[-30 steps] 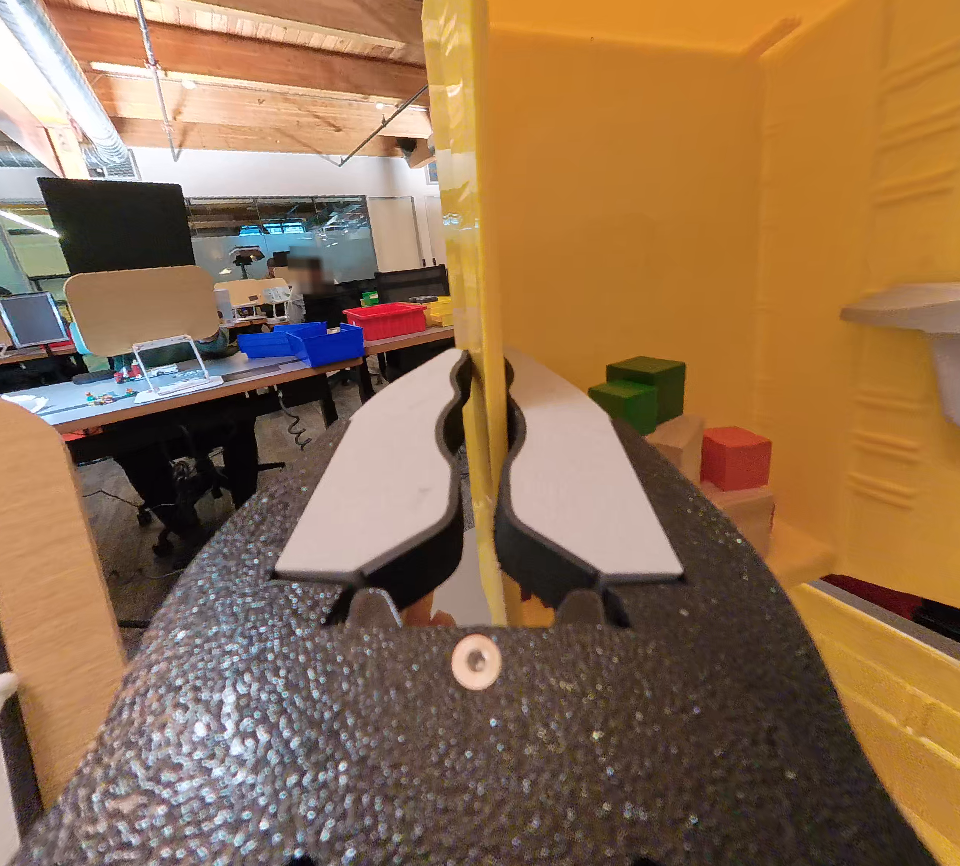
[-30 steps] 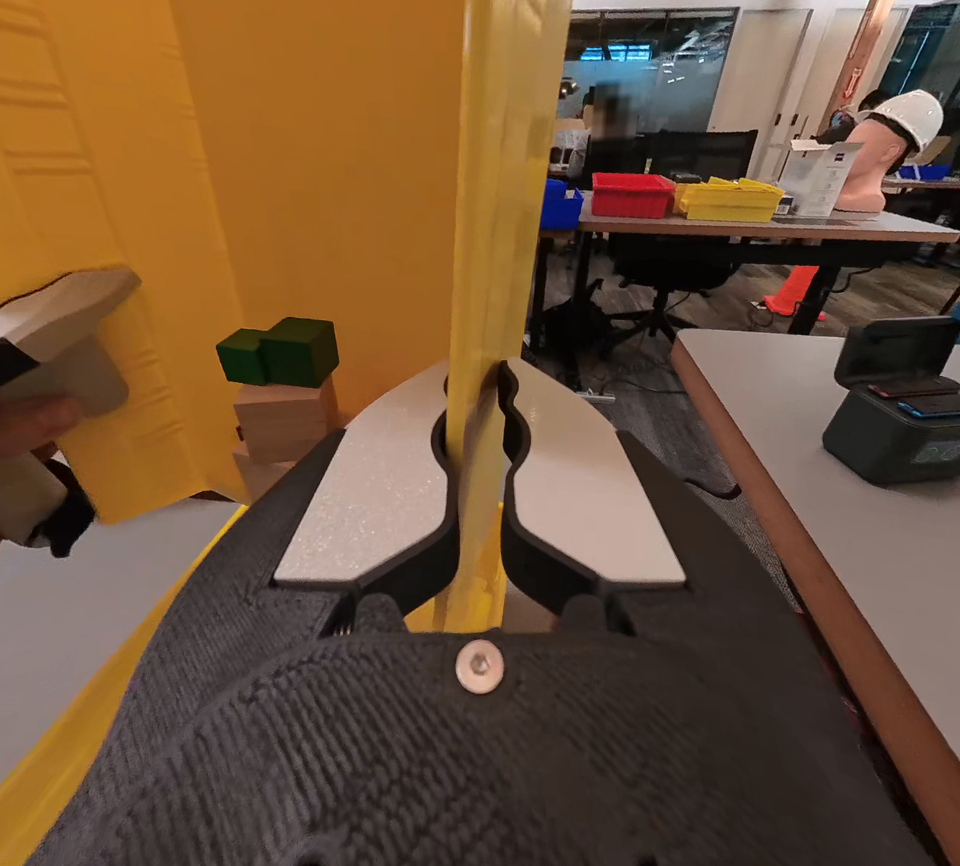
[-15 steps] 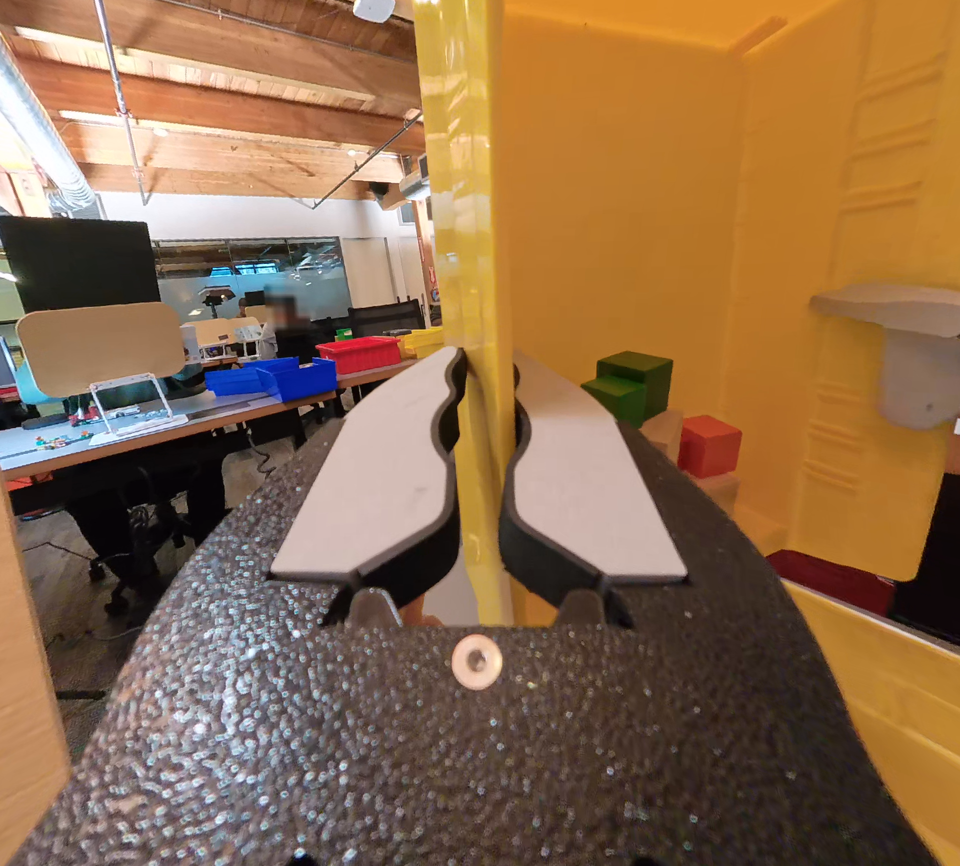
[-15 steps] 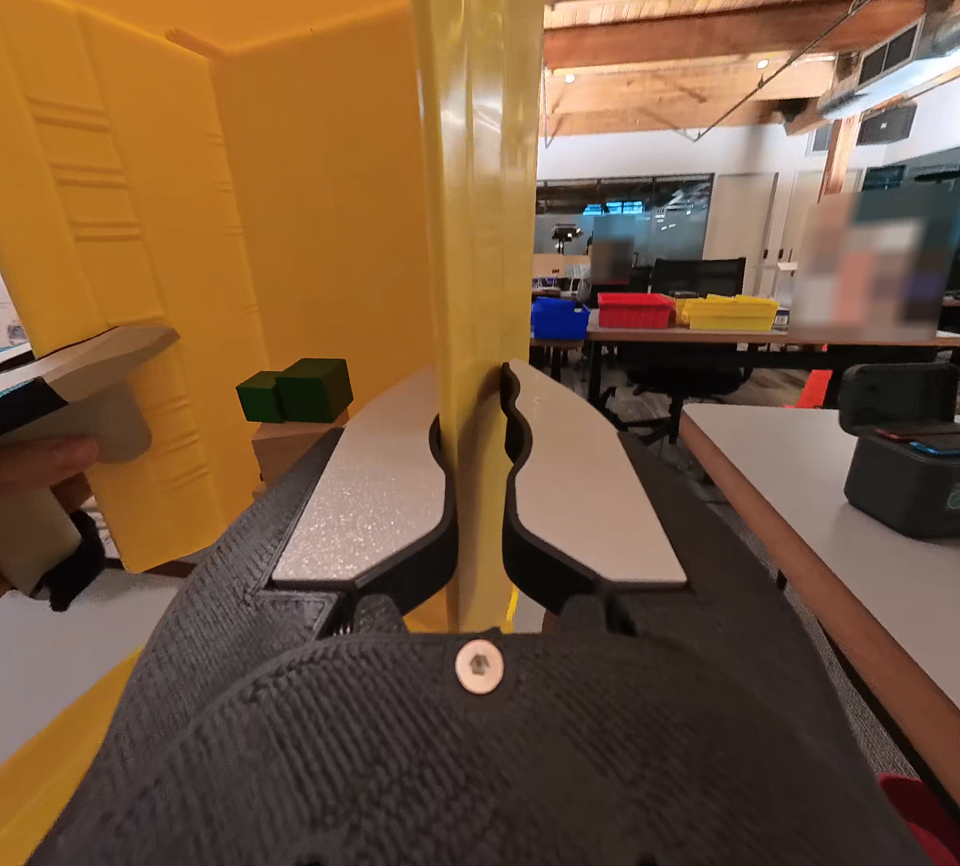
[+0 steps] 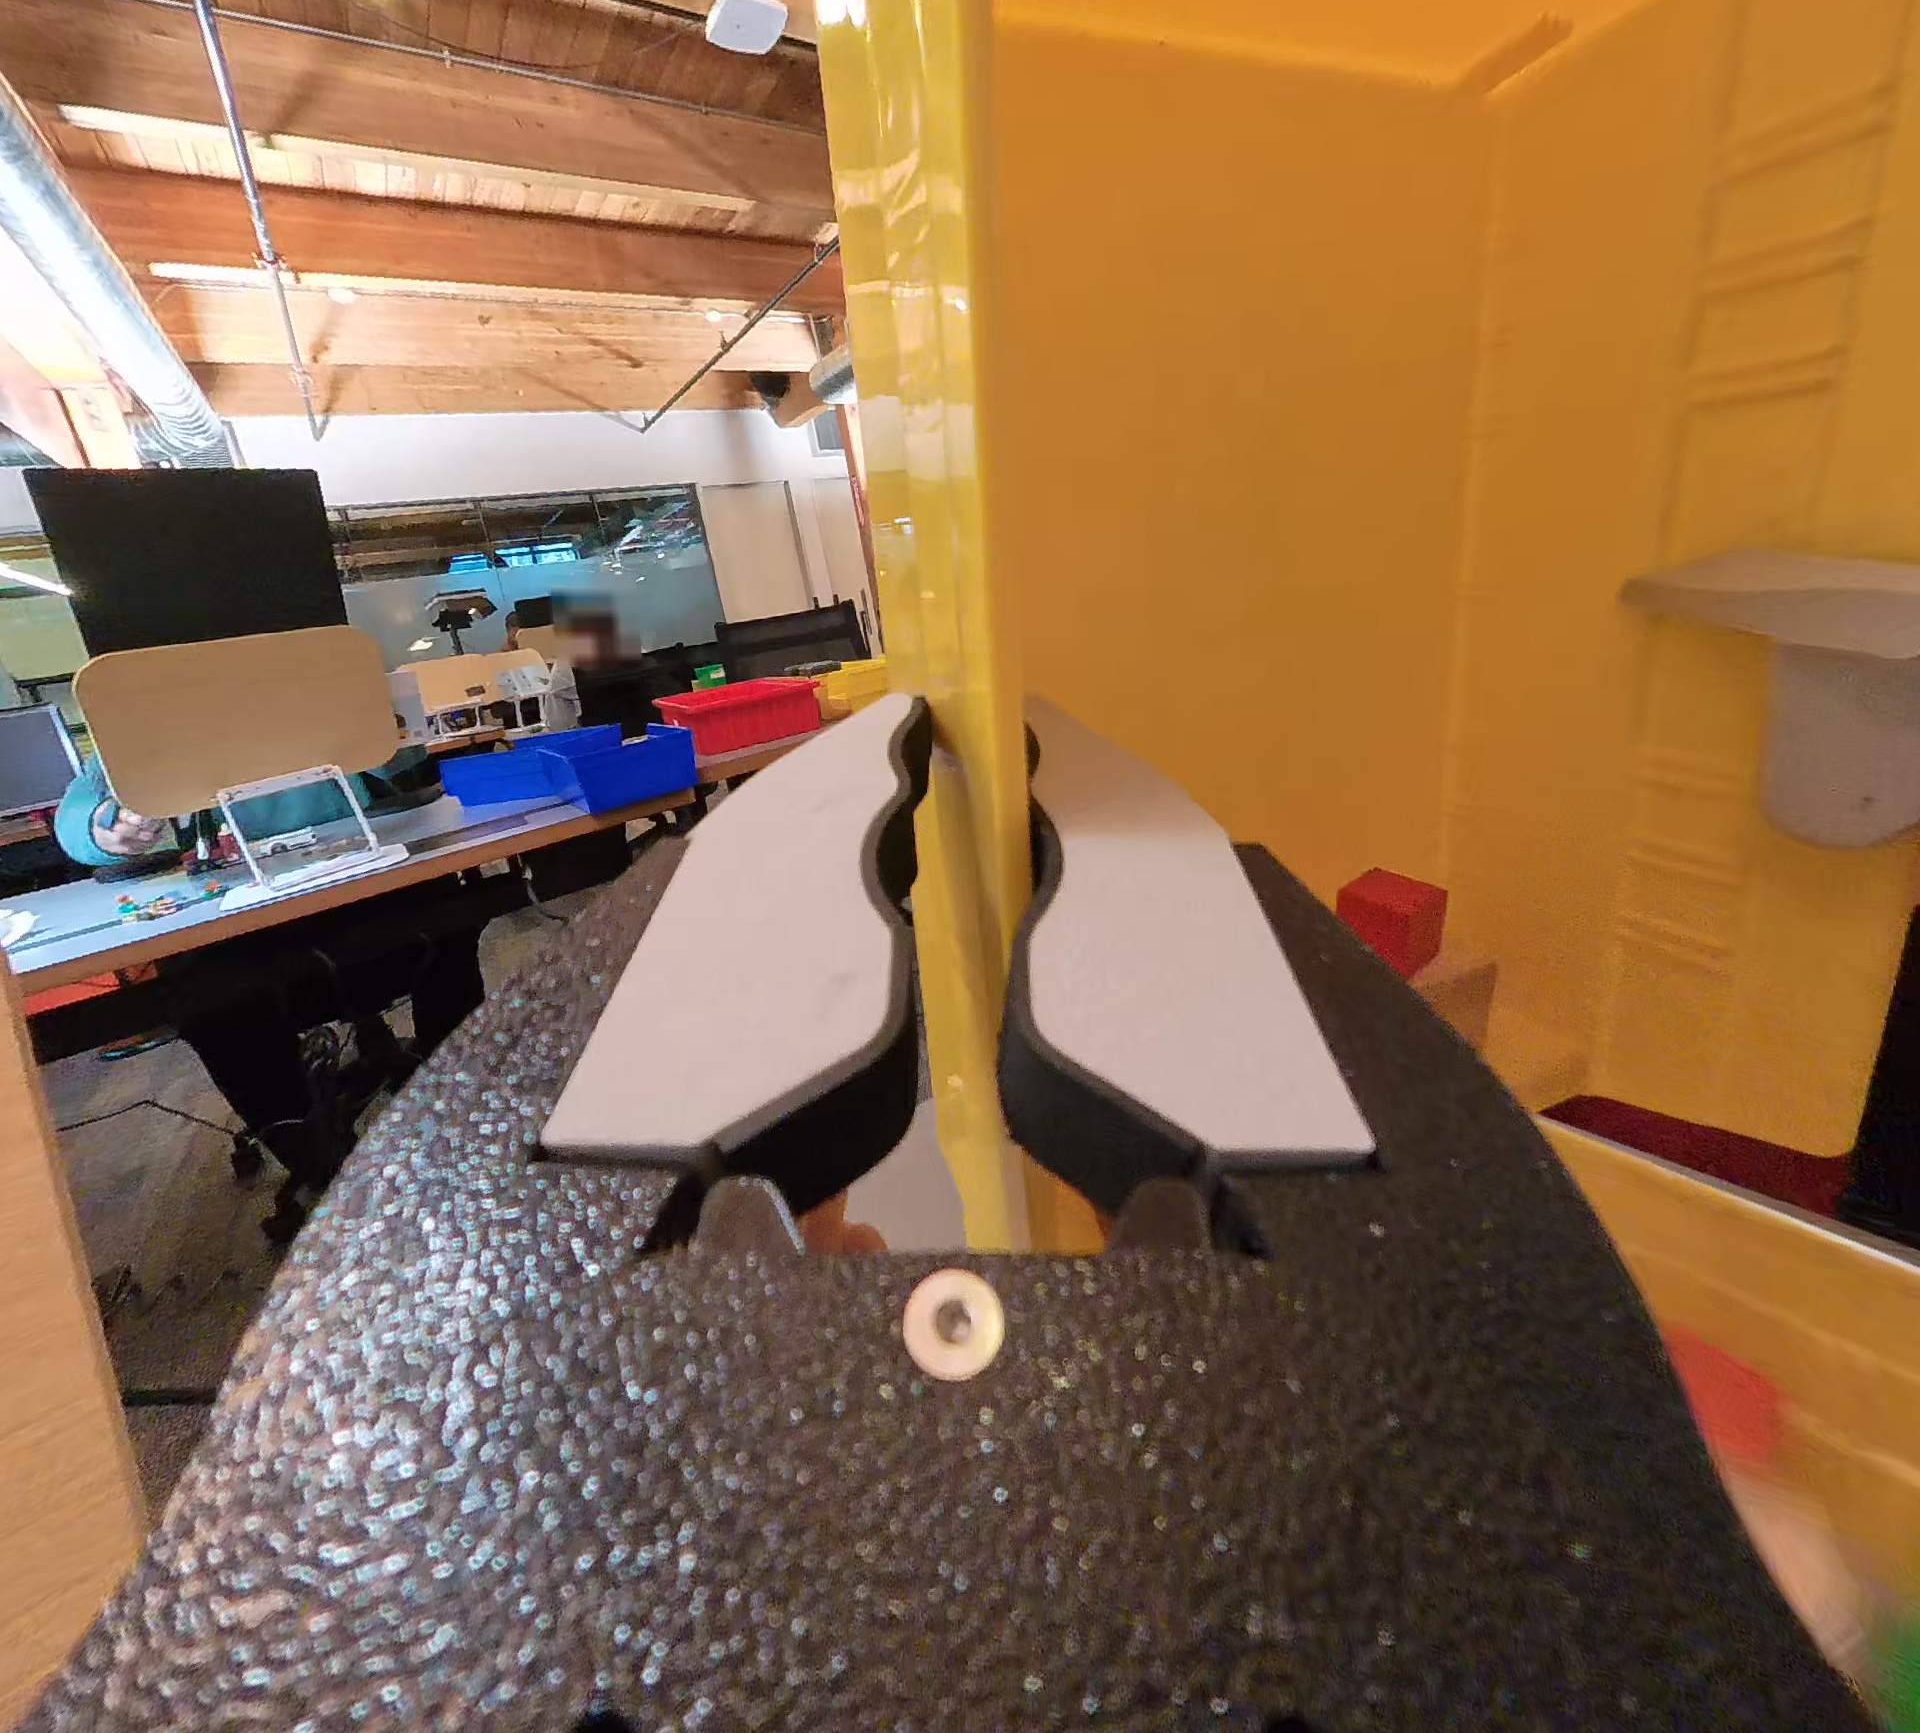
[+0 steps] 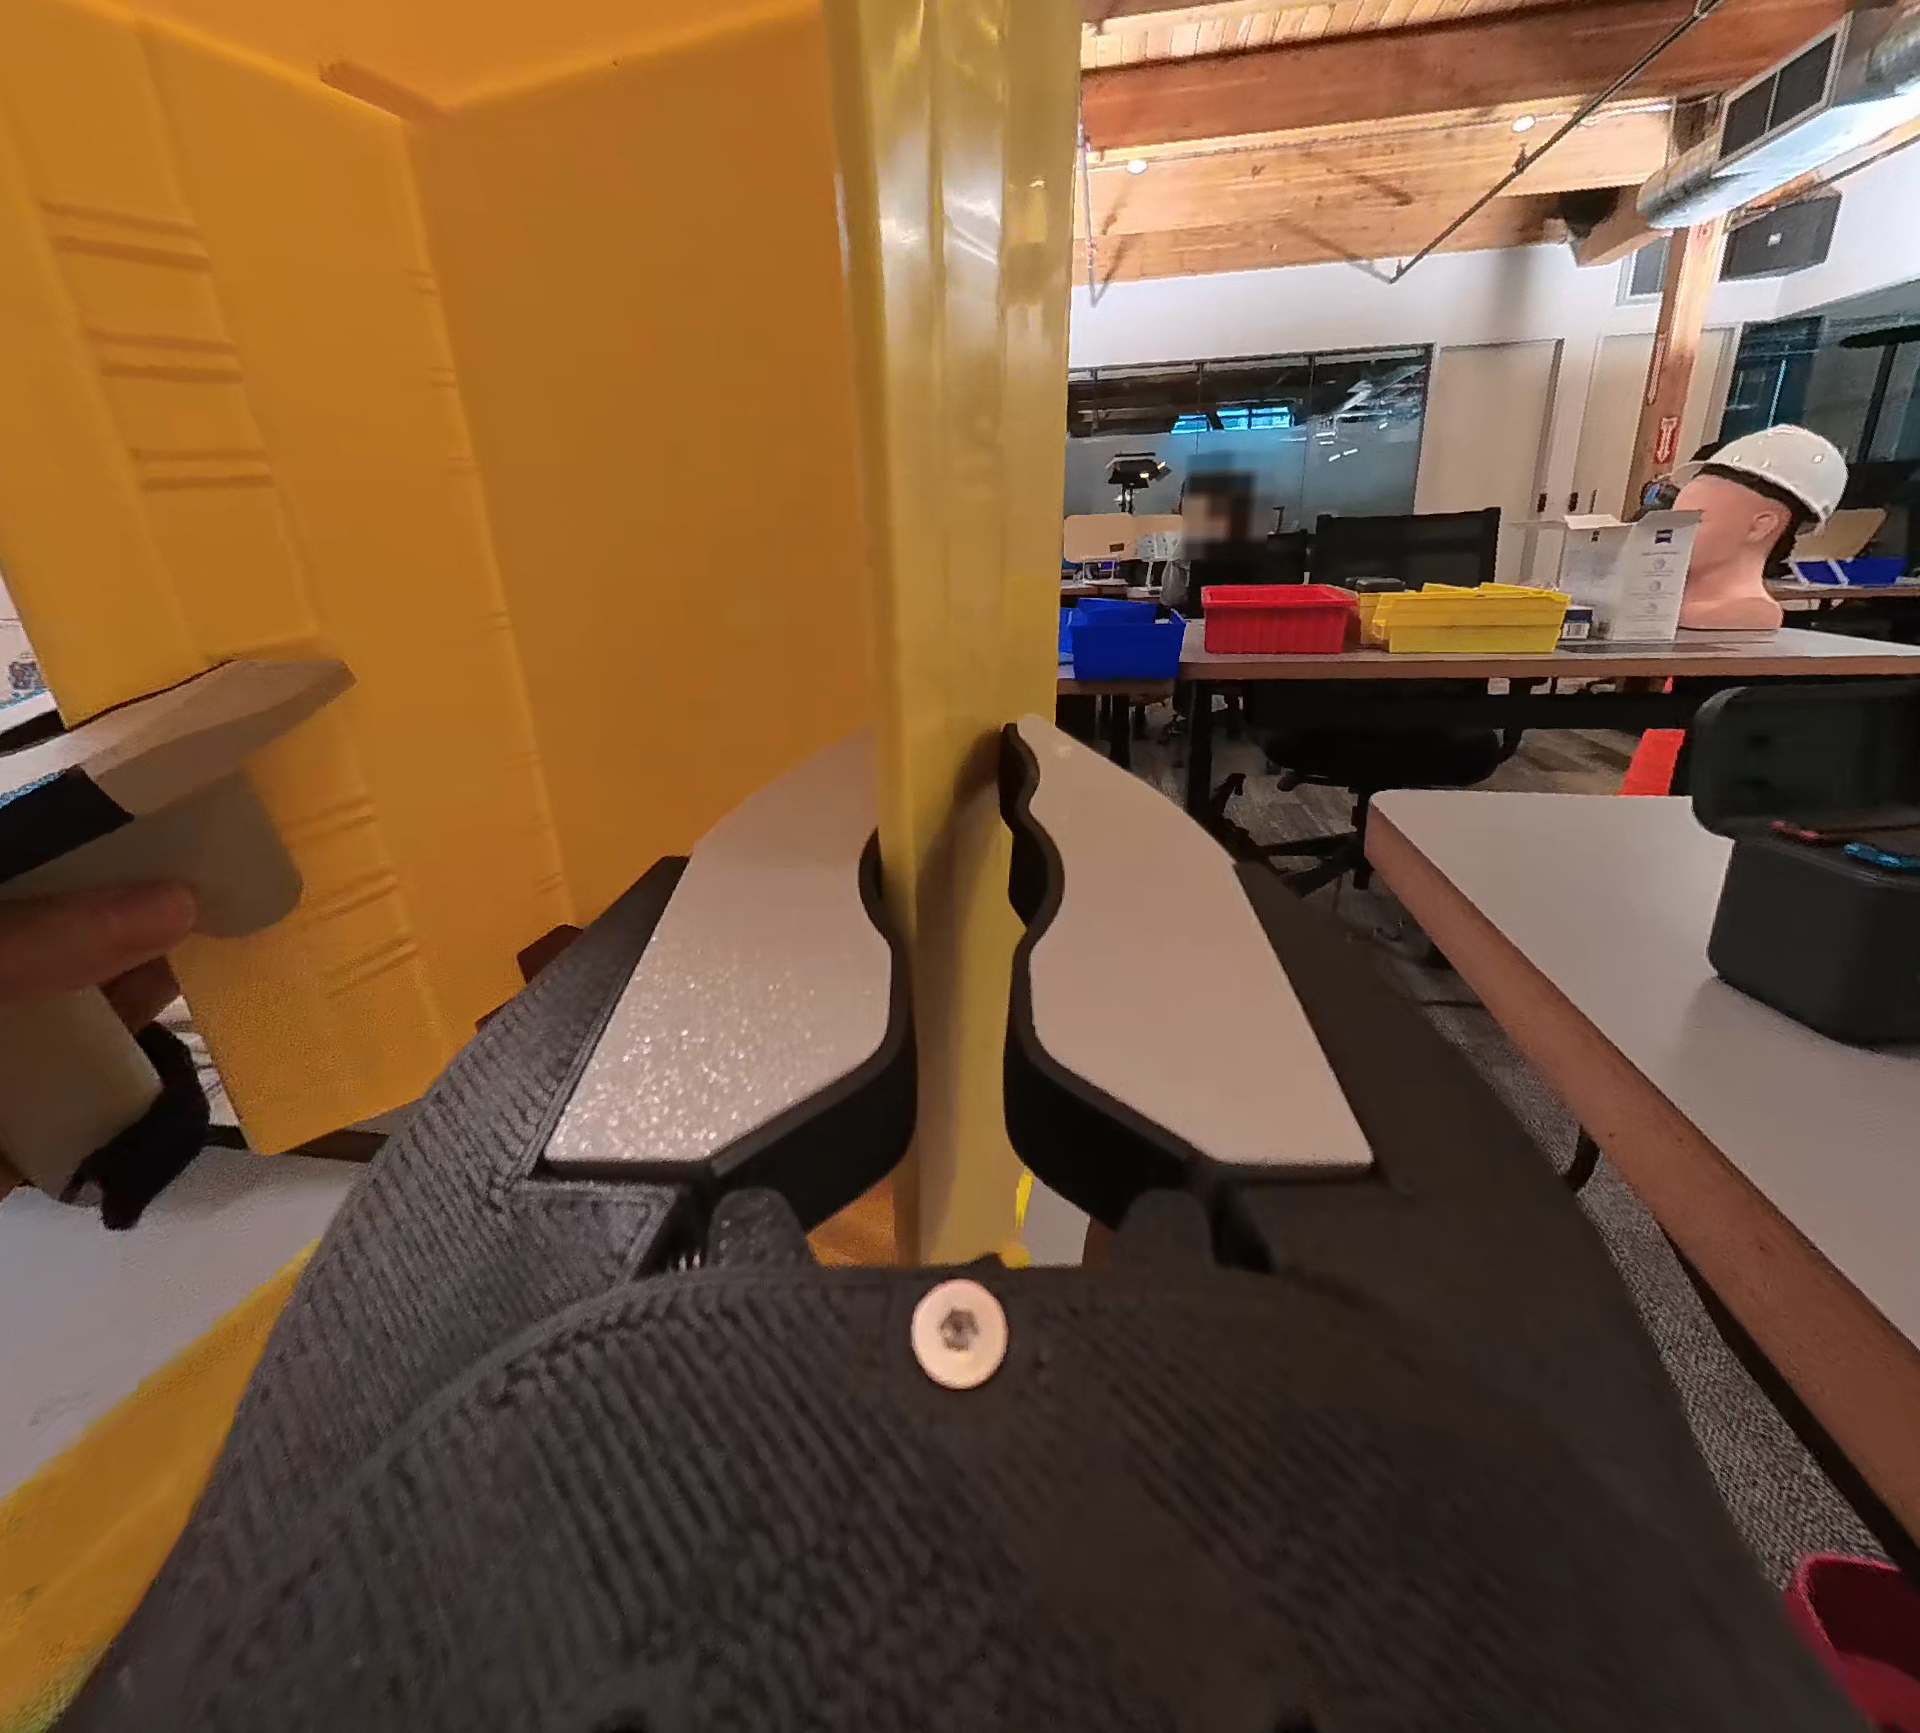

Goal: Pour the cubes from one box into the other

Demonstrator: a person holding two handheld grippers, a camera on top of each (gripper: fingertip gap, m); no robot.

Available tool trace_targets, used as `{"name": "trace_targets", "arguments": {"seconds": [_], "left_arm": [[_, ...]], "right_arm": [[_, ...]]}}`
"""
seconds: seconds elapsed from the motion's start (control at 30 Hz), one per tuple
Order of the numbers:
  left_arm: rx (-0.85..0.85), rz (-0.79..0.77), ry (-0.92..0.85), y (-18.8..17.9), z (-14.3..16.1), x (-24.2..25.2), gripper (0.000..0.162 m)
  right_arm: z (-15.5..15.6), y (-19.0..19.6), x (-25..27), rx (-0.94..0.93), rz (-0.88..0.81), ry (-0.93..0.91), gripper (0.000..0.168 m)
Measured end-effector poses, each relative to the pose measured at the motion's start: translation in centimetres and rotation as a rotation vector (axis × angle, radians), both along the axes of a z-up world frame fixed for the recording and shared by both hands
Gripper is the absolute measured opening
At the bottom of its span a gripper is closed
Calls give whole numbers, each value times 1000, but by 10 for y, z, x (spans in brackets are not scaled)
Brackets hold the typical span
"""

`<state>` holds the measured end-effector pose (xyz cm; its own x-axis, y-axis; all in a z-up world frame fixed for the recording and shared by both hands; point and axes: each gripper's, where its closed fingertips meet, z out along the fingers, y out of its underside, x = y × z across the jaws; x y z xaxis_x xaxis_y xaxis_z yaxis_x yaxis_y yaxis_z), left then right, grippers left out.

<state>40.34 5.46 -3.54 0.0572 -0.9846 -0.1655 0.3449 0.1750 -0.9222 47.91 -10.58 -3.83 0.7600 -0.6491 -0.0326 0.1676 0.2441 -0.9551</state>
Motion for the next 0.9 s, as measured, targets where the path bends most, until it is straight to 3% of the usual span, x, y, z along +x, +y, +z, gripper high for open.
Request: {"name": "trace_targets", "arguments": {"seconds": [0.9], "left_arm": [[47, 5, -146, -3, 39, -19, 12]], "right_arm": [[42, -2, -17, 83, -28, -189, 12]]}}
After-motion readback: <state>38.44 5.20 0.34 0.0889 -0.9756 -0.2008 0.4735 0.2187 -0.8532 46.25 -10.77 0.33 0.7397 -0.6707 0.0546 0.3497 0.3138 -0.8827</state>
